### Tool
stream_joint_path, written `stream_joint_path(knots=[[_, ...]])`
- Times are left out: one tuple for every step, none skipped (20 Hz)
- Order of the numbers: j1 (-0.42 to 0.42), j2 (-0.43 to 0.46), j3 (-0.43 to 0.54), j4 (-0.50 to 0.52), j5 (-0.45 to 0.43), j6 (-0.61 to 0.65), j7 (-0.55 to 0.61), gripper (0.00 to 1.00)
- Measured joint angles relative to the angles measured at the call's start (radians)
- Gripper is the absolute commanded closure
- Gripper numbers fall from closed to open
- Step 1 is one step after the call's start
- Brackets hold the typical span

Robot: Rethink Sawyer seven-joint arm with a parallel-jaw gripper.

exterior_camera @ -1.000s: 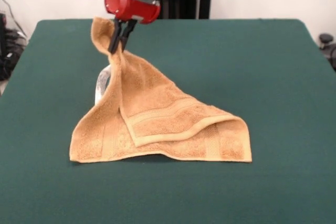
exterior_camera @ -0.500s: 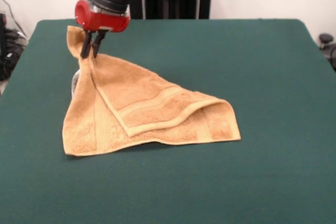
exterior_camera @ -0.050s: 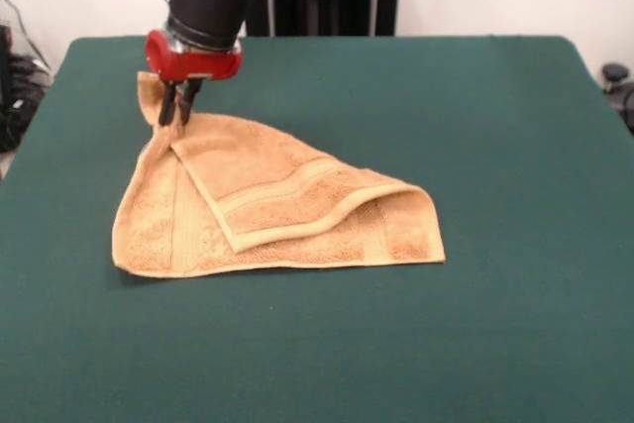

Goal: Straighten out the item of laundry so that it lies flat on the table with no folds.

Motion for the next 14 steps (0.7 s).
stream_joint_path(knots=[[-0.003, 0.001, 0.002, 0.0, 0.001, 0.001, 0.0, 0.0], [-0.014, 0.002, 0.008, -0.001, 0.006, 0.003, 0.0, 0.0], [-0.02, 0.0, 0.011, -0.002, 0.01, 0.005, 0.0, 0.0], [-0.047, -0.014, 0.026, -0.002, 0.031, 0.022, 0.0, 0.0], [-0.056, -0.019, 0.033, -0.002, 0.039, 0.033, 0.0, 0.0], [-0.064, -0.024, 0.04, -0.002, 0.048, 0.046, 0.0, 0.0], [-0.069, -0.028, 0.045, -0.002, 0.053, 0.058, 0.0, 0.0], [-0.08, -0.037, 0.057, -0.002, 0.069, 0.099, 0.0, 0.0], [-0.082, -0.041, 0.061, -0.002, 0.075, 0.12, 0.0, 0.0], [-0.083, -0.043, 0.062, -0.002, 0.078, 0.131, 0.0, 0.0], [-0.084, -0.05, 0.066, -0.002, 0.084, 0.159, 0.0, 0.0], [-0.084, -0.063, 0.072, 0.001, 0.093, 0.208, 0.0, 0.0], [-0.084, -0.073, 0.076, 0.004, 0.096, 0.232, 0.0, 0.0], [-0.085, -0.082, 0.08, 0.007, 0.099, 0.256, 0.0, 0.0]])
